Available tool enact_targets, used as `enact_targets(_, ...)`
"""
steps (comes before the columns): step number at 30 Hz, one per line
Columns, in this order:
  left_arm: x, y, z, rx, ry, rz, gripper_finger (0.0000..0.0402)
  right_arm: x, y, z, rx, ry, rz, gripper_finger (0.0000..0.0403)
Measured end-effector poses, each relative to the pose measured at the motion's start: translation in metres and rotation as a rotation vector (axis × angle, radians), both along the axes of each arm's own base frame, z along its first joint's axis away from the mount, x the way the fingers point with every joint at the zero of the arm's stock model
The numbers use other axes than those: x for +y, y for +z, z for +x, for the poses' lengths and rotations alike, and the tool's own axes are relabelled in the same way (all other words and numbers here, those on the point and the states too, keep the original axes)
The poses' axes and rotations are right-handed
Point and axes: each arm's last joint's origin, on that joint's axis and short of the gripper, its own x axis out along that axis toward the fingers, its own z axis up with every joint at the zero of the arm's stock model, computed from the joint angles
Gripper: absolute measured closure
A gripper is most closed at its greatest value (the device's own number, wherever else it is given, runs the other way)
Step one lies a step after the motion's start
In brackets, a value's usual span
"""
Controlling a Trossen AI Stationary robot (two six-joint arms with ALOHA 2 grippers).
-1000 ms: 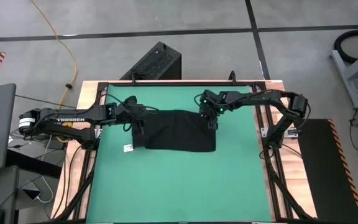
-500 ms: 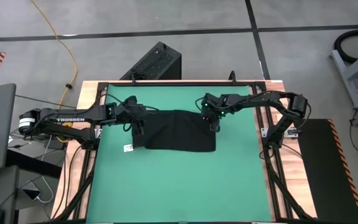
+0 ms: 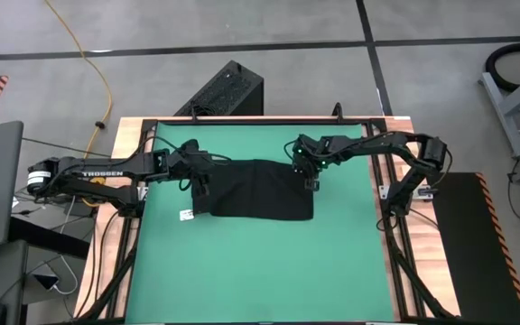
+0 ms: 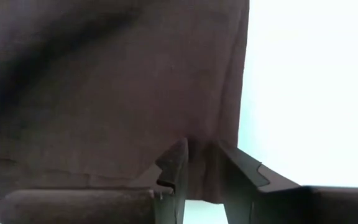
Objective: Roll towel into tight, uniform cylinder
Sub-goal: Fold the towel
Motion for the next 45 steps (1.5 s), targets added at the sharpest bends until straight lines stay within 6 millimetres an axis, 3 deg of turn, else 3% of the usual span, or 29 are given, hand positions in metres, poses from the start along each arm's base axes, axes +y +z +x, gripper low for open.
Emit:
enact_targets(14,0.0,0.0,0.0,0.0,0.0,0.001,0.0236,0.0,0.0,-0.001,0.004,-0.002,0.004,0.0308)
enact_targets(23,0.0,0.0,0.0,0.001,0.0,0.001,0.0236,0.0,0.0,-0.001,0.014,0.001,-0.009,0.0392)
enact_targets(28,0.0,0.0,0.0,0.0,0.0,0.001,0.0236,-0.001,0.002,-0.001,0.056,-0.011,-0.091,0.0397)
enact_targets(38,0.0,0.0,0.0,-0.005,-0.006,-0.013,0.0236,-0.013,0.027,0.007,0.06,-0.032,-0.163,0.0401)
enact_targets(45,0.0,-0.002,0.001,0.009,-0.024,-0.01,0.0236,-0.023,0.027,-0.002,0.132,-0.09,-0.182,0.0401)
